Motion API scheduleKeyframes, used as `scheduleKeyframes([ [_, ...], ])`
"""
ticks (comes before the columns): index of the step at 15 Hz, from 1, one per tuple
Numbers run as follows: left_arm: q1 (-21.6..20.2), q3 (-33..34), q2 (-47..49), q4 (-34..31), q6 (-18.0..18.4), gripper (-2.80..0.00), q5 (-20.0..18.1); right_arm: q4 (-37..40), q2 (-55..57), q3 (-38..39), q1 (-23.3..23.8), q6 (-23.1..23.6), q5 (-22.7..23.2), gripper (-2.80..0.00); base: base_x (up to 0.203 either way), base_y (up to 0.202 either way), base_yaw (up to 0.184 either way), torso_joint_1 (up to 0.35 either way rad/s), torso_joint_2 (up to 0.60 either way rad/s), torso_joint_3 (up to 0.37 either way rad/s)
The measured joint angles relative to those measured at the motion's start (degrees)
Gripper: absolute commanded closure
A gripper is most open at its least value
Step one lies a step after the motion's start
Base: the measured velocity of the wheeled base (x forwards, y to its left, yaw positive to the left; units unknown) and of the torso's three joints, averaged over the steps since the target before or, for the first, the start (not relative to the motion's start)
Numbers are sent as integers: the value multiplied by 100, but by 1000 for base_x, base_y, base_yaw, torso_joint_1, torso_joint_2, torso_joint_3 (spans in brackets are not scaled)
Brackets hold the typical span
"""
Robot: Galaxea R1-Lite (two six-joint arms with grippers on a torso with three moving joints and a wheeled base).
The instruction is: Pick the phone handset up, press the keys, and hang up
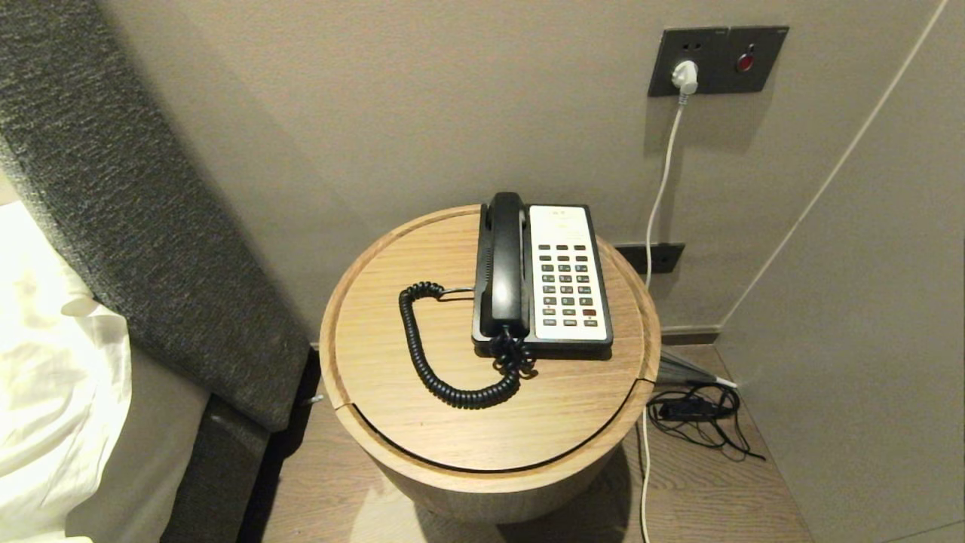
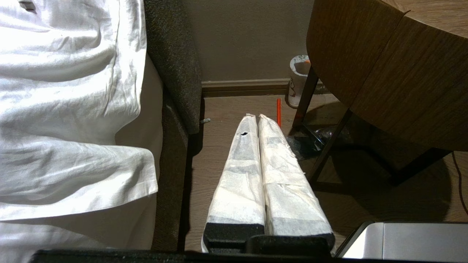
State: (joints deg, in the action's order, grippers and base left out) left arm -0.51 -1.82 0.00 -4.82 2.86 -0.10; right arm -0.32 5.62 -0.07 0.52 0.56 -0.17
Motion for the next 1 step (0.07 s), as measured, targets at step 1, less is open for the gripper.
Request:
scheduleKeyframes([
  [1, 0, 0, 0, 0, 0, 0, 0, -1, 0, 0, 0, 1, 4, 0, 0, 0, 0, 0, 0, 0],
])
